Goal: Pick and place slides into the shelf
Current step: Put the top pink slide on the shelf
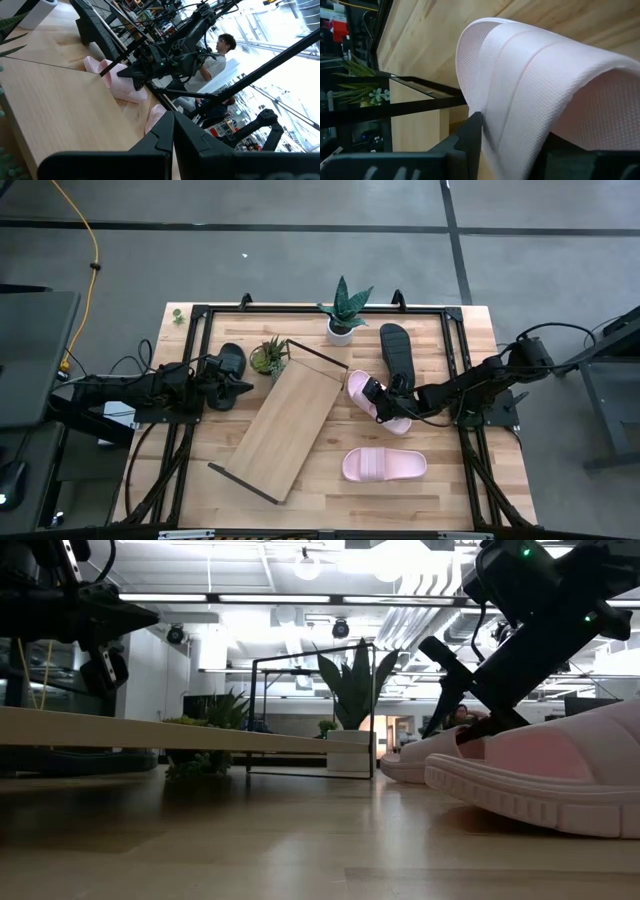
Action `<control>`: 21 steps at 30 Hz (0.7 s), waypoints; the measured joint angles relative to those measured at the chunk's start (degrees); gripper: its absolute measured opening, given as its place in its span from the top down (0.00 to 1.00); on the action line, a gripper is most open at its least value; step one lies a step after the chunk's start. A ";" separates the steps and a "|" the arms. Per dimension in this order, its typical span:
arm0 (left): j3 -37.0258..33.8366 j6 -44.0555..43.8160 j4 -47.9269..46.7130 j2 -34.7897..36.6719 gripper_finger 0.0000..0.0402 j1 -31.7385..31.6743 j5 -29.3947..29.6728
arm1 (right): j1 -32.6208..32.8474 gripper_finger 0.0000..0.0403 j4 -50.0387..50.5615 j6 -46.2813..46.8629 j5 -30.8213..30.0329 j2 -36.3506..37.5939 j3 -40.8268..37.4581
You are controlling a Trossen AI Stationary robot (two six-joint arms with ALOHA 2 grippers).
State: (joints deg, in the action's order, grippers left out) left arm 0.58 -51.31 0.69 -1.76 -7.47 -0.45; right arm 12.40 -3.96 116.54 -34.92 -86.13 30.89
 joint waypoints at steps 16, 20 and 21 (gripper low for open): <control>0.00 0.00 -0.02 0.00 1.00 0.01 -0.04 | 0.20 0.99 1.41 -7.51 1.89 5.87 0.00; -0.01 -0.01 -0.02 0.01 1.00 0.00 -0.06 | 1.09 0.99 2.41 -8.83 2.75 9.05 0.00; 0.00 -0.02 -0.02 0.01 1.00 0.00 -0.07 | 1.49 0.99 2.78 -8.90 3.06 9.88 0.00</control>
State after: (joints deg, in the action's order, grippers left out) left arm 0.58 -51.33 0.67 -1.75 -7.48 -0.51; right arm 13.89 -1.18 107.64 -31.85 -76.24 30.89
